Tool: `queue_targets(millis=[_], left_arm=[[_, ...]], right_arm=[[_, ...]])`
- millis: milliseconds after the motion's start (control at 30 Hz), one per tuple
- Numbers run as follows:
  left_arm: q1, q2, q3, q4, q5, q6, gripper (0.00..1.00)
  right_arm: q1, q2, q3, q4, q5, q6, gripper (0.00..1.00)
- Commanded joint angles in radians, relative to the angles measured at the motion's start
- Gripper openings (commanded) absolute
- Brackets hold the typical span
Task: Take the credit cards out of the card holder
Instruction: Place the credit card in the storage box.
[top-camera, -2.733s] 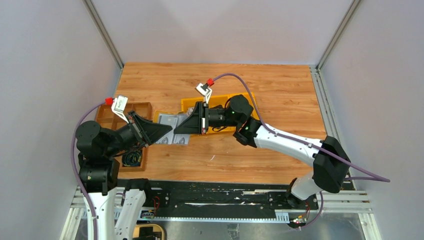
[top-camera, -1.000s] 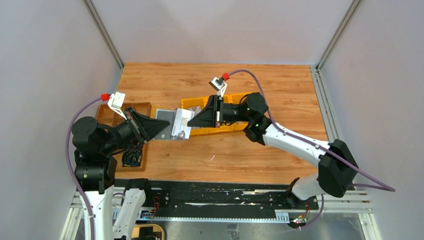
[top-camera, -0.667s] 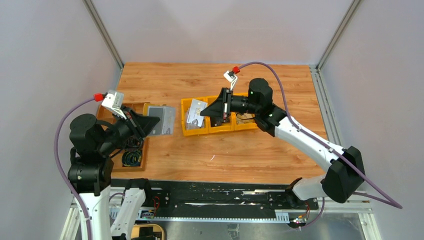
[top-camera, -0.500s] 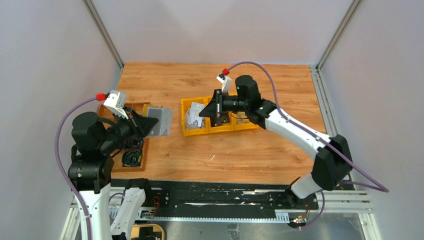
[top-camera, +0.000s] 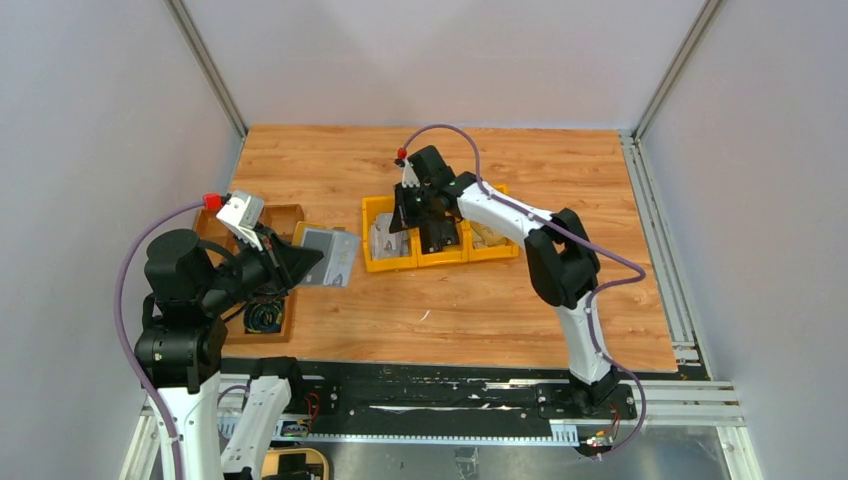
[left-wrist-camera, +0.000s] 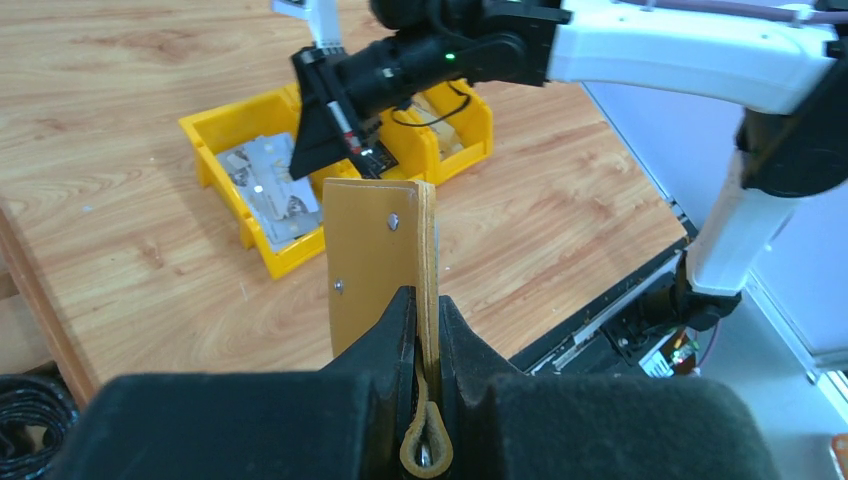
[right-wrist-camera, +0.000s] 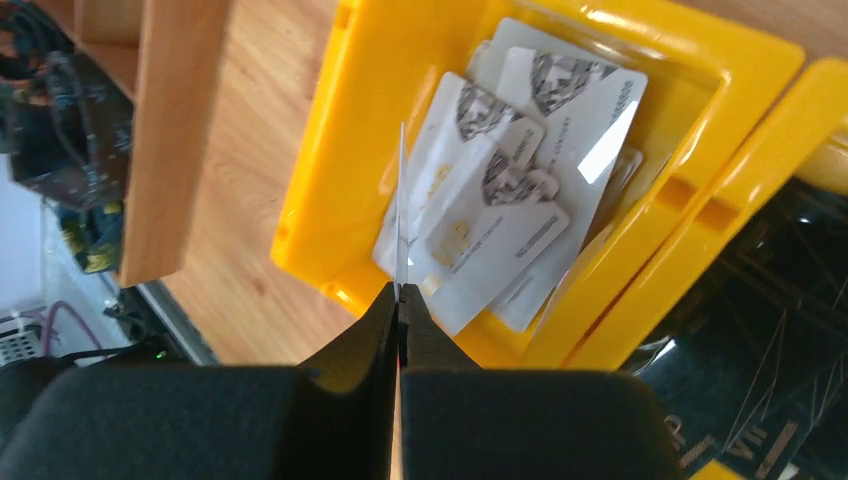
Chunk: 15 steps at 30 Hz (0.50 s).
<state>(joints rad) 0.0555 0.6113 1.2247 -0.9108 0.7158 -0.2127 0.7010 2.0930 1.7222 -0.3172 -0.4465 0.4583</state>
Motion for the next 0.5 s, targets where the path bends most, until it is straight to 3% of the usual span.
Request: queue_targets(millis=[0, 200, 367, 467], left_arm=[[-0.003, -0.012, 0.004, 0.035, 0.074, 0.015, 0.0], [-0.003, -0.015, 0.011, 0.036, 0.104, 0.015, 0.0], [-0.003, -0.019, 0.022, 0.035, 0.127, 0.013, 0.0], [-0.003, -0.018, 0.025, 0.034, 0.13, 0.013, 0.0]], right_arm=[[0.017, 0.094, 0.112, -0.098, 0.059, -0.051, 0.0], [0.027, 0.184, 0.213, -0.121, 0.097, -0.066, 0.02], [0.036, 0.183, 0.235, -0.135, 0.124, -0.07, 0.28], [0.047, 0.137, 0.216, -0.138, 0.155, -0.08, 0.37]])
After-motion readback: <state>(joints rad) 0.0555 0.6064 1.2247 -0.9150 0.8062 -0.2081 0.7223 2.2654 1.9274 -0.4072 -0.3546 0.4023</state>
